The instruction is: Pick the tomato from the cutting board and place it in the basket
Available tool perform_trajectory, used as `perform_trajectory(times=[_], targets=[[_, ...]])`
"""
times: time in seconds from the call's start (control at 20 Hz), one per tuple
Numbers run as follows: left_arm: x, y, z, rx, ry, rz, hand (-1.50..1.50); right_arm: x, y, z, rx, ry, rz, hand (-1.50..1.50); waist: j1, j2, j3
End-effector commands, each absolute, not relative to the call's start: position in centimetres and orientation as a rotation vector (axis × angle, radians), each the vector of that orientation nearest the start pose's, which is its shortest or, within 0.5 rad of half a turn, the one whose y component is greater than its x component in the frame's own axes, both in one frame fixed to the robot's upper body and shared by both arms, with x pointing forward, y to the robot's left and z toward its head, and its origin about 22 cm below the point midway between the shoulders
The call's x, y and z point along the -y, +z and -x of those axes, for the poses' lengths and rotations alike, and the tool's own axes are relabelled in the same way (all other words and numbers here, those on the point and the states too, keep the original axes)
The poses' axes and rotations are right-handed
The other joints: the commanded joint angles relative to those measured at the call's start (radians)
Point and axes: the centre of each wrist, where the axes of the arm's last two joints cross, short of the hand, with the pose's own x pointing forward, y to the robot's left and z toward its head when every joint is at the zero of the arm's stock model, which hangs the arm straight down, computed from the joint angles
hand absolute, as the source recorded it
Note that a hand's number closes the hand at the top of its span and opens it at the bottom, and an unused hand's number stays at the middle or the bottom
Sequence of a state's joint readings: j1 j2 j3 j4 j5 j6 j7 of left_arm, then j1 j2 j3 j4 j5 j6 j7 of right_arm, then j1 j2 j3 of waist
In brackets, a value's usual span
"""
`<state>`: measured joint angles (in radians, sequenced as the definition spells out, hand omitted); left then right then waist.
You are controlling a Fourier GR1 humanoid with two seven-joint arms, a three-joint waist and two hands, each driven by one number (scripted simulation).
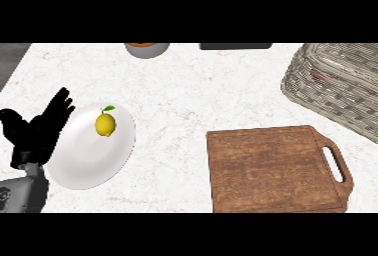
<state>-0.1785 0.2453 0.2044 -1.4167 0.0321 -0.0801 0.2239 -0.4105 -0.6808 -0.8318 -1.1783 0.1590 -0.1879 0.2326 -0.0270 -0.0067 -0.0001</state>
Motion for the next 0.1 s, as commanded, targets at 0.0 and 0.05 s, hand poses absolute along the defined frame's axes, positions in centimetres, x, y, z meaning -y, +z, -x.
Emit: perform_trajectory(times=[0.0,0.05], targets=[[-31.4,3.5,-29.0,1.376,-0.052,-0.207,0.0,55.2,18.8,-19.0,1.457,-0.527,1.025,-1.5,-0.005,0.001,0.0],[-34.6,4.2,-27.7,1.369,-0.053,-0.192,0.0,55.9,17.6,-17.8,1.462,-0.502,1.041,-1.5,0.005,0.002,0.0]])
